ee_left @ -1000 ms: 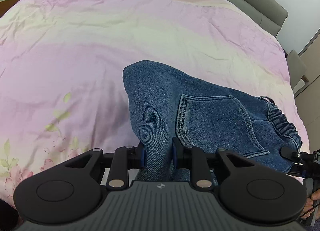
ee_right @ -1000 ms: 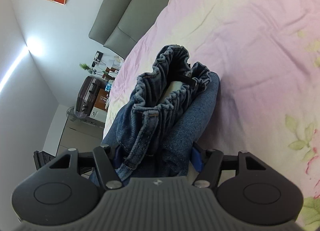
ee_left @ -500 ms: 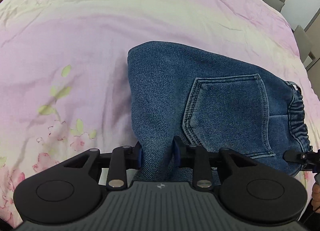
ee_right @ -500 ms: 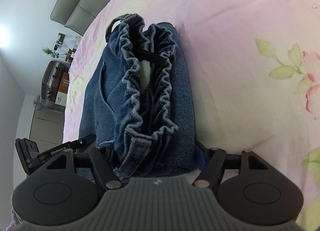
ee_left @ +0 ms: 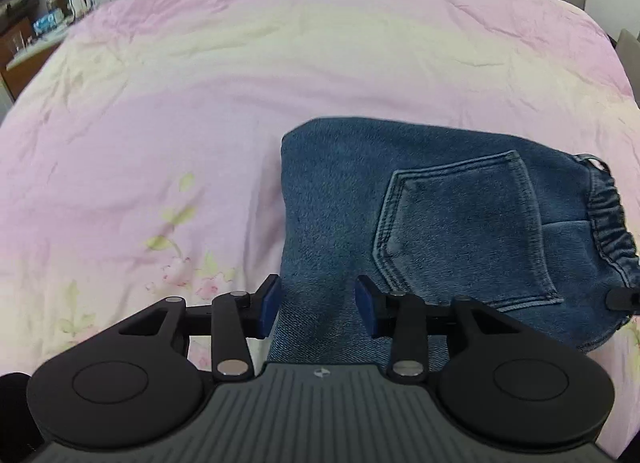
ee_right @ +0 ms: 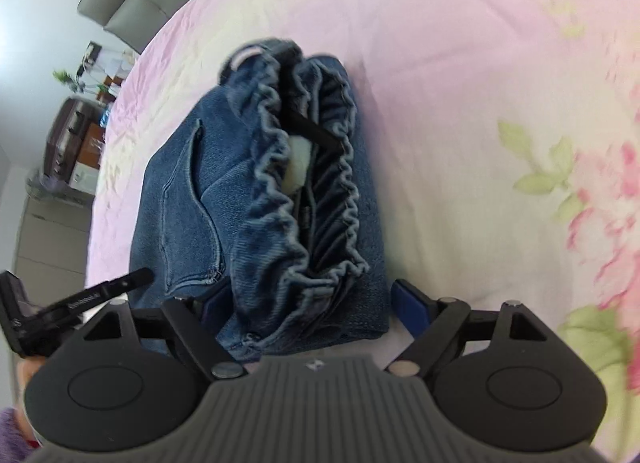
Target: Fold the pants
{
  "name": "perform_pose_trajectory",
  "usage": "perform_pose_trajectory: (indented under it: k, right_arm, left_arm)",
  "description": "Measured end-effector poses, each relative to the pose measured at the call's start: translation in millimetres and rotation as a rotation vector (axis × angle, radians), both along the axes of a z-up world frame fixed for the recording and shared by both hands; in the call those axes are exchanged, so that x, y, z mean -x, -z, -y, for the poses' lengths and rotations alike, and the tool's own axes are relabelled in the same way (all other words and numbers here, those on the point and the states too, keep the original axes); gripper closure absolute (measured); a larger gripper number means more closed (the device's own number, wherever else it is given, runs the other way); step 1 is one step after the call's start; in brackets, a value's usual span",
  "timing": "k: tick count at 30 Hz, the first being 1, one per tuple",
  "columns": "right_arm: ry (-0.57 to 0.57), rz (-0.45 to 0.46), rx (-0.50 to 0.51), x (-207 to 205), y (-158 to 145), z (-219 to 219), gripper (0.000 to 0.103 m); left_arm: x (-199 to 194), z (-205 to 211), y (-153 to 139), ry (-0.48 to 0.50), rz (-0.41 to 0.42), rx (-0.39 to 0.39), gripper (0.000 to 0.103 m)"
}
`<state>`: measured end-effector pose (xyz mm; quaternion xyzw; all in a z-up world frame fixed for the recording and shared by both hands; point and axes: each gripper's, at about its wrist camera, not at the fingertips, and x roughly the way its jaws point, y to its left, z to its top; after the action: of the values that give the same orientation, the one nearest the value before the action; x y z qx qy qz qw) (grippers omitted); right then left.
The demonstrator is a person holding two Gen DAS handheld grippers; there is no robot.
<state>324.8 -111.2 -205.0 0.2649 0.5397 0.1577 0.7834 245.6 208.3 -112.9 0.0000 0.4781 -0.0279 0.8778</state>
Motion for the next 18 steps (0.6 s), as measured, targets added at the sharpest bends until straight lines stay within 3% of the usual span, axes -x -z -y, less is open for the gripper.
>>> perform_pose_trajectory:
  k: [4, 13, 18]
  right_arm:
    - [-0.067, 0.169, 0.142, 14, -49, 2, 0.023]
    - [-0.154, 0.54, 0.215, 81, -157, 17, 0.017]
    - [-0.154, 0.69, 0.229, 128, -198, 33, 0.008]
  left_arm:
    - [30, 23, -44, 0.033, 0.091, -0.073, 0.058]
    - [94, 82, -123, 0.074, 0.278, -0.109, 0.057]
    - [142, 105, -156, 0.05, 0.399, -0.119, 0.041]
